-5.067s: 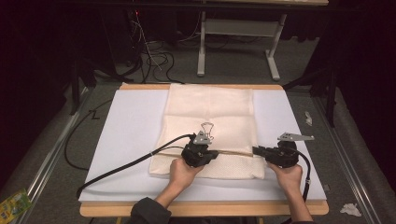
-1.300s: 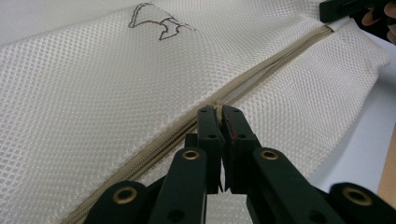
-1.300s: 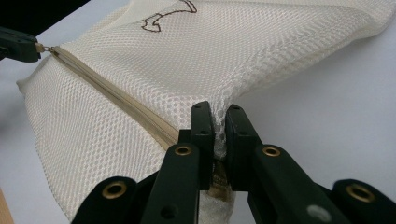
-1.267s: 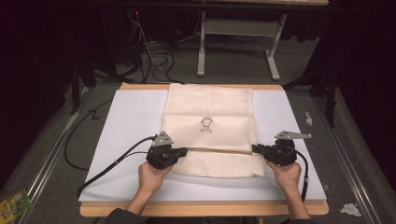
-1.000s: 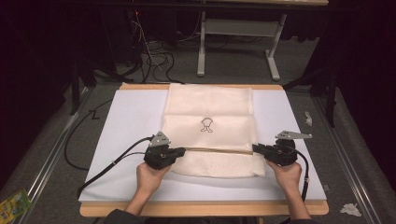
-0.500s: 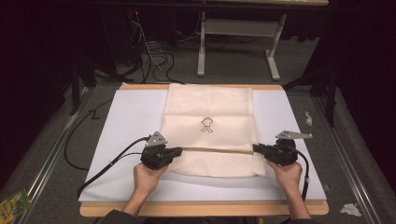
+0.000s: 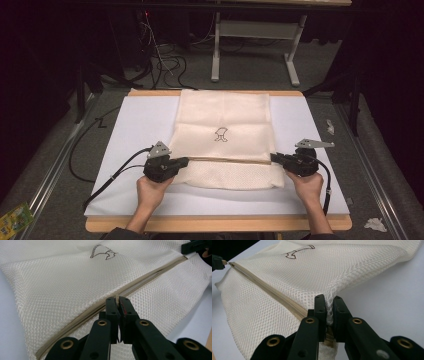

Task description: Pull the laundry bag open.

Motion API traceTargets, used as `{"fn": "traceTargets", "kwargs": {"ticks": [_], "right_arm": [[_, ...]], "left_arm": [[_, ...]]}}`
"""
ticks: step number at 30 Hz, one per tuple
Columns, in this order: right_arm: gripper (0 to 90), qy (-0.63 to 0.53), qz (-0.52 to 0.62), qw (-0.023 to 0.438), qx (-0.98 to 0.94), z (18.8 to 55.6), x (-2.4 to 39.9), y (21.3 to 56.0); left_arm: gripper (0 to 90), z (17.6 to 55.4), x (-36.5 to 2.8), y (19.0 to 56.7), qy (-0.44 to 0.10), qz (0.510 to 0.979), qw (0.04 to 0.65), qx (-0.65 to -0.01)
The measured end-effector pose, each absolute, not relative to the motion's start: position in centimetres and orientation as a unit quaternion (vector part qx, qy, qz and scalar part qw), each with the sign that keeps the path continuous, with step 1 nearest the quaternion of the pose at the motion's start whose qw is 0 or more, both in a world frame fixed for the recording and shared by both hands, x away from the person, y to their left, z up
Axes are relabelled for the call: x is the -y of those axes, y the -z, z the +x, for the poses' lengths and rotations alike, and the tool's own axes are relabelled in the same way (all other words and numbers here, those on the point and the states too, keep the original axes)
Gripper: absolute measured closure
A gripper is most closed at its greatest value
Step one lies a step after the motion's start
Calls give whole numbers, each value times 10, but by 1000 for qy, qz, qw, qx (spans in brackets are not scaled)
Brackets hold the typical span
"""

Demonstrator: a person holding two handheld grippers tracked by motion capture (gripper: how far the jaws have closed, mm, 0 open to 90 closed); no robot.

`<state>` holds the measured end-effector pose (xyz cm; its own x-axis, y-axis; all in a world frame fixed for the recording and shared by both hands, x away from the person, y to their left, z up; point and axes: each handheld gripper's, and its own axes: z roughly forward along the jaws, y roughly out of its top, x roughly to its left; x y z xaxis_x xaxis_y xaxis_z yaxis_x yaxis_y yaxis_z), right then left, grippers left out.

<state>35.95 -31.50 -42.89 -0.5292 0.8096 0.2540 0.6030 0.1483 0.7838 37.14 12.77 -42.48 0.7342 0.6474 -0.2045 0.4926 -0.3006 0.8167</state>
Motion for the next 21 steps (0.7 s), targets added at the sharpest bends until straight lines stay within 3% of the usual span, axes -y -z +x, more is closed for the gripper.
{"fn": "traceTargets", "kwargs": {"ticks": [21], "right_arm": [[853,-450,470,118,-750,360,314,428]], "left_arm": [[870,371,-150,423,-92,789,477,-376]]}}
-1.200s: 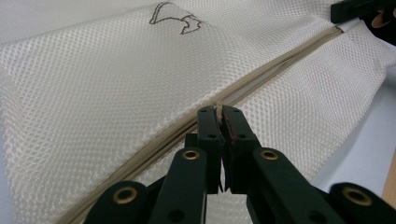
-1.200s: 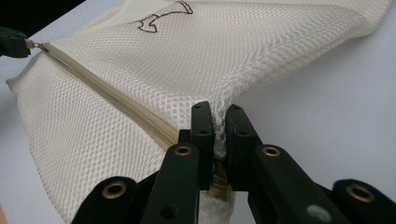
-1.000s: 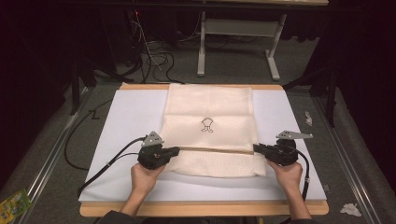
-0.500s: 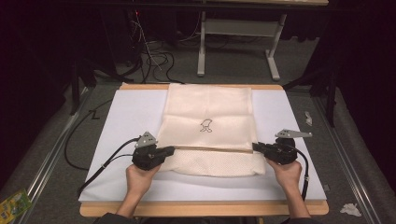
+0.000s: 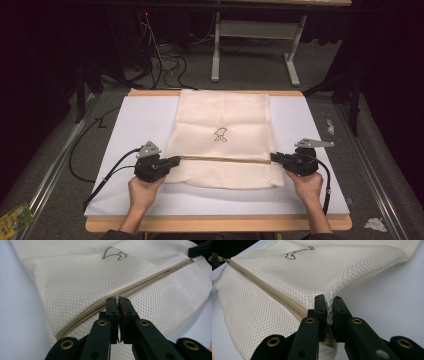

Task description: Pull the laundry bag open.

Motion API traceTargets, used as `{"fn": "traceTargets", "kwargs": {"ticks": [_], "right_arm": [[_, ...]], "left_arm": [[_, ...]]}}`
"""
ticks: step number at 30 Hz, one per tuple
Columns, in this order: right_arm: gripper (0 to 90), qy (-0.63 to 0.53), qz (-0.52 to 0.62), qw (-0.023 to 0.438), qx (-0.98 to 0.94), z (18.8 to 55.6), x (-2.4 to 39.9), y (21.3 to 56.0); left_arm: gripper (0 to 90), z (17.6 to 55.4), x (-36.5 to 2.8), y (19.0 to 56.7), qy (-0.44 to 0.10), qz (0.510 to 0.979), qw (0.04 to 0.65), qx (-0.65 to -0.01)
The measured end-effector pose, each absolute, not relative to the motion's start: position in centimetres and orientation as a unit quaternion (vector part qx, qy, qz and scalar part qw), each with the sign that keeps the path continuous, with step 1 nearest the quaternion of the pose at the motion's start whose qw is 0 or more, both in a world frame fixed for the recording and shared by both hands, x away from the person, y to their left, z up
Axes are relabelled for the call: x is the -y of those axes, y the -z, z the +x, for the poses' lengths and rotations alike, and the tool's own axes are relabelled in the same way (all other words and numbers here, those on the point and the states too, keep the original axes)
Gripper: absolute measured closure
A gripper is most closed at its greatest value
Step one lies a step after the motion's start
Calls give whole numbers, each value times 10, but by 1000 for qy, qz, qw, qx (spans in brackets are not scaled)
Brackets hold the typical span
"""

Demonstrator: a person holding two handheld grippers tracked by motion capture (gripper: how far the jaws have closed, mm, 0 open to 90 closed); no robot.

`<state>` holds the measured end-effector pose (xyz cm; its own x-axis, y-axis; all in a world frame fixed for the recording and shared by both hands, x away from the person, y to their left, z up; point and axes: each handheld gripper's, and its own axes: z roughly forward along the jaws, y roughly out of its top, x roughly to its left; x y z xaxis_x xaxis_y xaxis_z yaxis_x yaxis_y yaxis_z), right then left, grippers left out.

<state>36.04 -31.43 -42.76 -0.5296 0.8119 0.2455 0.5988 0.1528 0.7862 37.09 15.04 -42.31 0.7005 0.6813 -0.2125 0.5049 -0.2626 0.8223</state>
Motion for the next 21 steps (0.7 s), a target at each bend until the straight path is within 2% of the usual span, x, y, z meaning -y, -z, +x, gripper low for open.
{"fn": "traceTargets", "kwargs": {"ticks": [21], "right_arm": [[853,-449,474,118,-749,361,316,429]], "left_arm": [[870,372,-168,423,-98,782,476,-390]]}}
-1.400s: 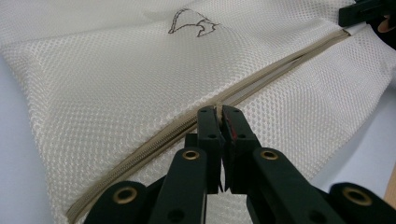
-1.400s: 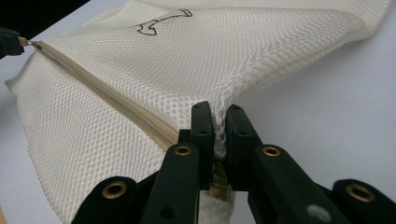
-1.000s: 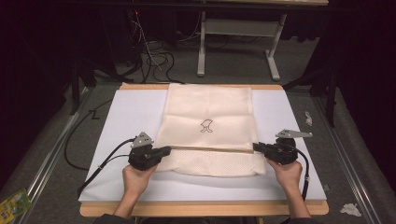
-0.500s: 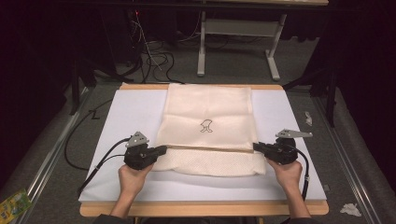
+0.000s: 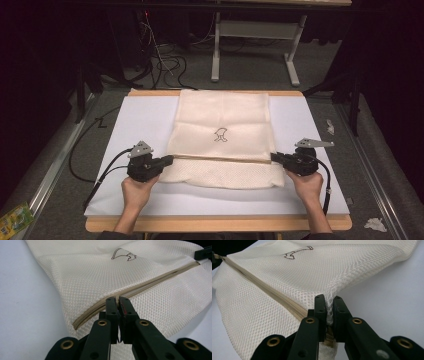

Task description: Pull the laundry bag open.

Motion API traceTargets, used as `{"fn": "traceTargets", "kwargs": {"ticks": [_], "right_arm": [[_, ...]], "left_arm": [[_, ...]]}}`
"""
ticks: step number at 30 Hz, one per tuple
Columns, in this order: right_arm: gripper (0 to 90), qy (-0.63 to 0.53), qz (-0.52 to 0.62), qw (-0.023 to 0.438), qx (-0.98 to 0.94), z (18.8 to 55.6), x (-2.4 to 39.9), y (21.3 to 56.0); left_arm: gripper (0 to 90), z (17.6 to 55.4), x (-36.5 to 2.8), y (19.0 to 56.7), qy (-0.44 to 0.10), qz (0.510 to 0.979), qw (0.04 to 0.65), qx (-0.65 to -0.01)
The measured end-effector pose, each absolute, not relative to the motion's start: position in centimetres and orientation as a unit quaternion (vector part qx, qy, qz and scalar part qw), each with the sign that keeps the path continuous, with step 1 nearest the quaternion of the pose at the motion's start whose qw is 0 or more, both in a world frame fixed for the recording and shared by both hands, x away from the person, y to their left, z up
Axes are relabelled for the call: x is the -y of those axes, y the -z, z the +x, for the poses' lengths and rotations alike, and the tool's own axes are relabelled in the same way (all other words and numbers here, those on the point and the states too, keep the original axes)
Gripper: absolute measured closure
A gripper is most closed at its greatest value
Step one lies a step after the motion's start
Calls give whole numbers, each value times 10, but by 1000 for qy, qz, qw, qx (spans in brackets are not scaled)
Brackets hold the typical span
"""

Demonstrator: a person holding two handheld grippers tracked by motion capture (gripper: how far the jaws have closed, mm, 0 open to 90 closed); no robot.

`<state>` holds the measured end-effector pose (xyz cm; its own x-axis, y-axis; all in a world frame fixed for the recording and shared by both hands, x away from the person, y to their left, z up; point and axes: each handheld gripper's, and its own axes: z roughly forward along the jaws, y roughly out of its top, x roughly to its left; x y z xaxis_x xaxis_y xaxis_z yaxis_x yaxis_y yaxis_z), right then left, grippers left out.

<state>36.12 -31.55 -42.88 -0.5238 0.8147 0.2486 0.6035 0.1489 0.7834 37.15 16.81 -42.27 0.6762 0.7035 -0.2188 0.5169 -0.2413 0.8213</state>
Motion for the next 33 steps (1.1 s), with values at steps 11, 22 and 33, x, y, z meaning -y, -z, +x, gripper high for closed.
{"fn": "traceTargets", "kwargs": {"ticks": [11,22,33], "right_arm": [[853,-448,475,120,-748,360,319,428],[853,-448,475,121,-748,362,318,429],[853,-449,472,118,-749,362,316,429]], "left_arm": [[870,371,-173,420,-106,776,478,-396],[871,370,-182,420,-114,767,479,-410],[871,369,-191,421,-119,771,469,-414]]}}
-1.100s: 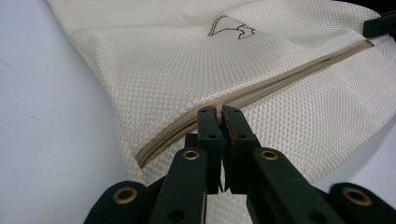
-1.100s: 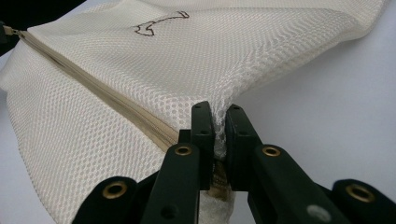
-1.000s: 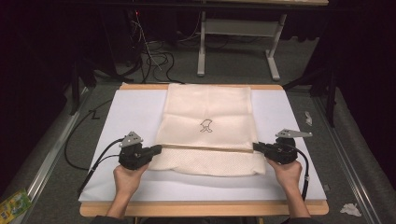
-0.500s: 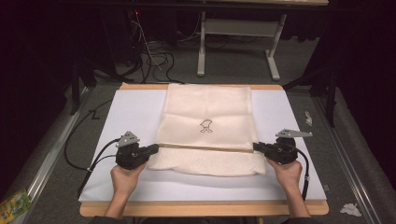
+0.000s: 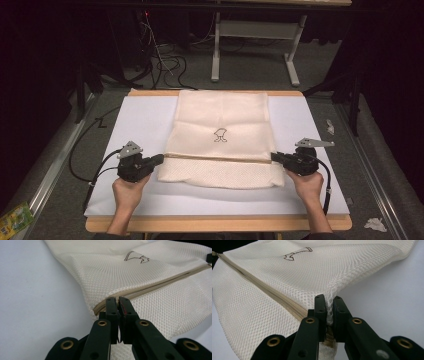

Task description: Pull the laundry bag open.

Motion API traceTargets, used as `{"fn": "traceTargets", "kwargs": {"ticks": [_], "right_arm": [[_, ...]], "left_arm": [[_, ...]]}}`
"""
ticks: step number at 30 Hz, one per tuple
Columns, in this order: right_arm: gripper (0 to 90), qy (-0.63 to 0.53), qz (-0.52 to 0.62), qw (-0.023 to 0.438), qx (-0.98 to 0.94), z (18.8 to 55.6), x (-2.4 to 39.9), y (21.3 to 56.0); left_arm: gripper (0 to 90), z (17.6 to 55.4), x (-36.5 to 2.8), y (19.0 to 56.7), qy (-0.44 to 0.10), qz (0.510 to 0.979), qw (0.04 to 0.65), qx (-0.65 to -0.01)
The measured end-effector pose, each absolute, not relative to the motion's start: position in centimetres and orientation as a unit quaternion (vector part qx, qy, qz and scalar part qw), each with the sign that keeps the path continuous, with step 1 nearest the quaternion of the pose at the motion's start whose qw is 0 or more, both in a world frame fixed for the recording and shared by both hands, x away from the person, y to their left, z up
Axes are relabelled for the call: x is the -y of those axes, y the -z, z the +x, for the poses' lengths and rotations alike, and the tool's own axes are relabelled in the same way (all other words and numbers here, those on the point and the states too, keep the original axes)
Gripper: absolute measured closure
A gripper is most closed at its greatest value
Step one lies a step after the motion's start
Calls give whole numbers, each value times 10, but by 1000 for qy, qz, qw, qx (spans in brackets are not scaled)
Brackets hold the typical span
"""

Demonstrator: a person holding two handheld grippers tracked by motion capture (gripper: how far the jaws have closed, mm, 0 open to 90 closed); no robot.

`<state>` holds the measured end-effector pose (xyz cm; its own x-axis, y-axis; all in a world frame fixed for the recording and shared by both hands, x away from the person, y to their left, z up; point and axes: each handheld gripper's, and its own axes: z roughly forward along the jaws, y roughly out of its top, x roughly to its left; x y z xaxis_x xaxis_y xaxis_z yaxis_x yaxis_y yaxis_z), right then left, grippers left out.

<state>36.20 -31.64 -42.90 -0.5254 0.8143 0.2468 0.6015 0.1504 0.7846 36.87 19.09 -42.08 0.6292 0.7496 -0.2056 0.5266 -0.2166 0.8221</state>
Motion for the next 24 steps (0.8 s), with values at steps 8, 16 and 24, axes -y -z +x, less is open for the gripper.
{"fn": "traceTargets", "kwargs": {"ticks": [8,16,24], "right_arm": [[855,-445,473,119,-751,363,316,430],[857,-441,475,123,-751,363,317,430],[862,-431,481,132,-752,362,318,429]], "left_arm": [[872,367,-195,422,-123,773,464,-416],[872,365,-203,420,-126,771,463,-418],[874,355,-202,415,-153,778,452,-409]]}}
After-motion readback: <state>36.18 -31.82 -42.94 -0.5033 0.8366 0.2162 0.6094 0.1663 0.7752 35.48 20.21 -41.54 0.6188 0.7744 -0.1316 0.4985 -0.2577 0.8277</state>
